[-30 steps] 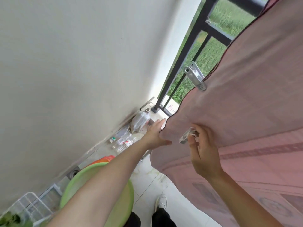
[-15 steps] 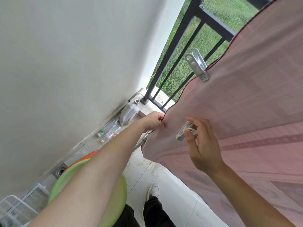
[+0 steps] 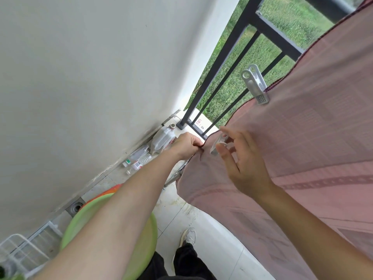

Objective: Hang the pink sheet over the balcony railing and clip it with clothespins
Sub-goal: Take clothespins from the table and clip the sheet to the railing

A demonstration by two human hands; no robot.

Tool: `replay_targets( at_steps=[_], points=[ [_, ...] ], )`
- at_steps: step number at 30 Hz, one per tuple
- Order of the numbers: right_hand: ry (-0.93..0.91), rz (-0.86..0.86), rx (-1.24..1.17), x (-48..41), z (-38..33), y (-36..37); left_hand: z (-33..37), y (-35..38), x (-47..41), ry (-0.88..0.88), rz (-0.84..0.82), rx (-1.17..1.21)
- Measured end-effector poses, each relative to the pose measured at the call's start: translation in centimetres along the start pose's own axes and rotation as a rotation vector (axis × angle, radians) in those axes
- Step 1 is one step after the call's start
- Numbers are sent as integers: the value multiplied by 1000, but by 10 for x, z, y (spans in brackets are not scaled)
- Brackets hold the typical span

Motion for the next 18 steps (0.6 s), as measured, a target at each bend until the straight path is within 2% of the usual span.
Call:
replay_targets(
  at_steps=[3,7,13,18],
  points=[
    [-43,-17,16,-32,-11,-4,-5,9,0,-21,37,196],
    [133,-170,13,-76,4,-31,10,47,0,-46,66,462],
    [422,-378,109,-110,53,-38,16,94,-14,-76,110,566],
    [444,-548,287,-93,84,-40,33,120,-16,-62,126,567]
  ],
)
Point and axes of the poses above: each hand's wrist, its own x-axis away from the middle knuckle, its own y-axis out of the palm, z = x × y, the point moved 3 cm from there along -x, towards the middle knuckle, and after that the axes turned 7 degrees about -z, right-handed, at the moved point
